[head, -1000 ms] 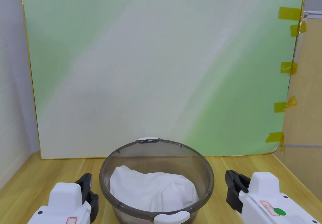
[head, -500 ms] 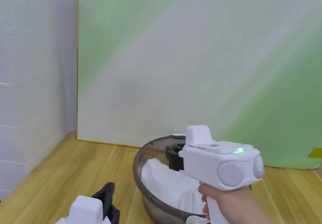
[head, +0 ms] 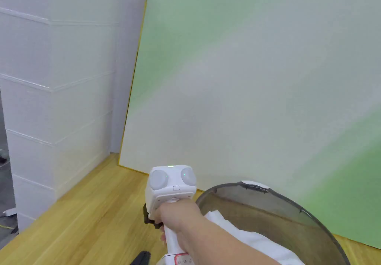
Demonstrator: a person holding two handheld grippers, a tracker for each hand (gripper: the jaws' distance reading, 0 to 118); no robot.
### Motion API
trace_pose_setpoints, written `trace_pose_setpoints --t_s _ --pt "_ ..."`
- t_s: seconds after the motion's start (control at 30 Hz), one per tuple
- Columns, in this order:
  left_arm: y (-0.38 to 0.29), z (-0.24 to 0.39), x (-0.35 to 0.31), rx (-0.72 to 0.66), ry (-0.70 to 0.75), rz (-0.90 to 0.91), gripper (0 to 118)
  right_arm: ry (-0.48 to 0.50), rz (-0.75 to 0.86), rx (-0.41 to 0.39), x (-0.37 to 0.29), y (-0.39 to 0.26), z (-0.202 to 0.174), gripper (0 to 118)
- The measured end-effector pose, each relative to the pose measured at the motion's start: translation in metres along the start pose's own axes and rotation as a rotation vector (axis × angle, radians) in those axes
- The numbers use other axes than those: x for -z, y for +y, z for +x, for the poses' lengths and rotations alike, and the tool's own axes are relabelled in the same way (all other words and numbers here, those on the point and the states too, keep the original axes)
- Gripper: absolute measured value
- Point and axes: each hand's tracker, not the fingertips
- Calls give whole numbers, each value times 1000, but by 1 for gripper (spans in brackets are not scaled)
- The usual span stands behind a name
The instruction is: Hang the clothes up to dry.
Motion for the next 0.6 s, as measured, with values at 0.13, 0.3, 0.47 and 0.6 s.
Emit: trace_pose_setpoints --t_s 0.13,0.3,0.47,0.6 --pt "-2 -5 10 -24 6 -11 2 -38 -43 112 21 -1 22 0" --pt "-5 -6 20 -99 -35 -12 2 -9 -17 170 24 -20 57 0" --pt "-7 2 33 -118 -38 -26 2 -51 6 285 22 -48 123 0" --pt "-6 13 38 -117 -47 -28 2 -103 27 317 17 -78 182 0"
